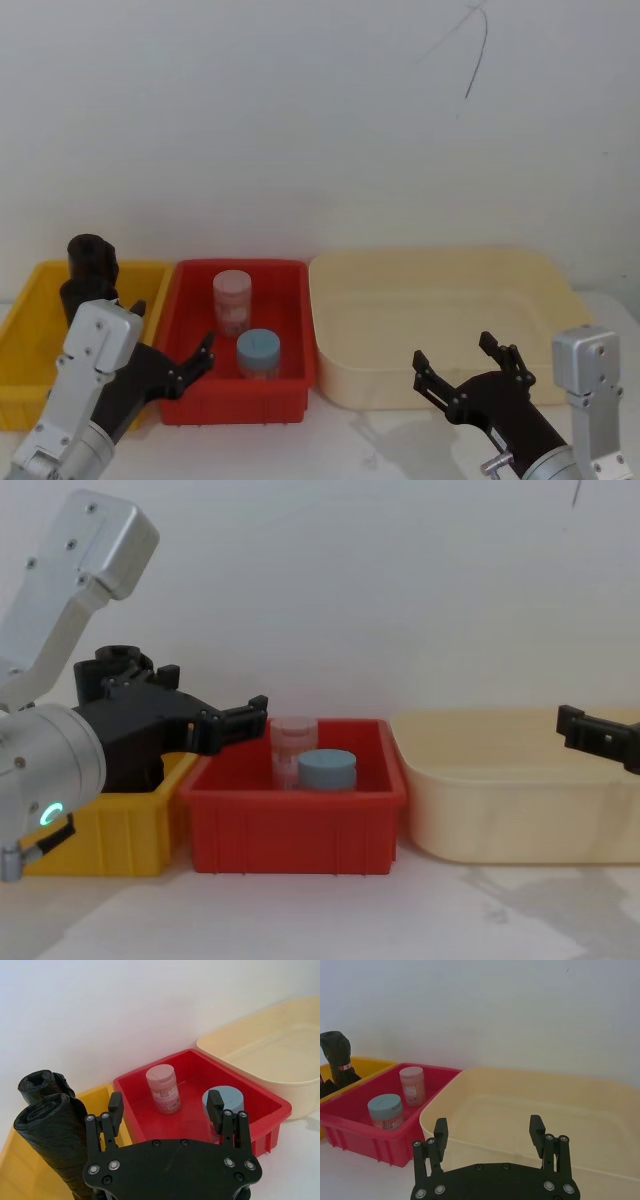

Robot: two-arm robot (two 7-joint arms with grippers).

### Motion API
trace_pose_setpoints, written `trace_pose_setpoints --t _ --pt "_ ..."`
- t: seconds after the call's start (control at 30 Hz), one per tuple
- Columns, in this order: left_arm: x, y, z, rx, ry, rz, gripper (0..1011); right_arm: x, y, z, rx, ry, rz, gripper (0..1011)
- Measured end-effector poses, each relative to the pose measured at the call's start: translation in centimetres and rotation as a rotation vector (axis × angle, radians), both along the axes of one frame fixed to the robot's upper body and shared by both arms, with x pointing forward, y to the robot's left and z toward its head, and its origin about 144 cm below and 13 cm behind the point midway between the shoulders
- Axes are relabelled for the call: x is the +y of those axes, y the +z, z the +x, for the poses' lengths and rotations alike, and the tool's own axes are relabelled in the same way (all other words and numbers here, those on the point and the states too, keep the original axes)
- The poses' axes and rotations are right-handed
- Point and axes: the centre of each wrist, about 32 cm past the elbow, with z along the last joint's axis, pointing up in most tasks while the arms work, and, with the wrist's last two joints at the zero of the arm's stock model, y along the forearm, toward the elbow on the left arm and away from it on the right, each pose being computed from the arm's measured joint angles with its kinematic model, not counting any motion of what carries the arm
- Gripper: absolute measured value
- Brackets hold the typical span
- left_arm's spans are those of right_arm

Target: Pick up the garbage bag with the one hand and transfer it to the other hand.

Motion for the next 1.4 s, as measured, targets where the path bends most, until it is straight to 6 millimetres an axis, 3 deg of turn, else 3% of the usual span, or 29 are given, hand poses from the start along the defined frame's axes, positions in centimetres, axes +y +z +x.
trace_pose_setpoints --t 1.4 --pt "0.0 0.0 0.0 0.0 0.0 0.0 1001 0.0 0.0 0.0 0.0 0.0 0.0 1001"
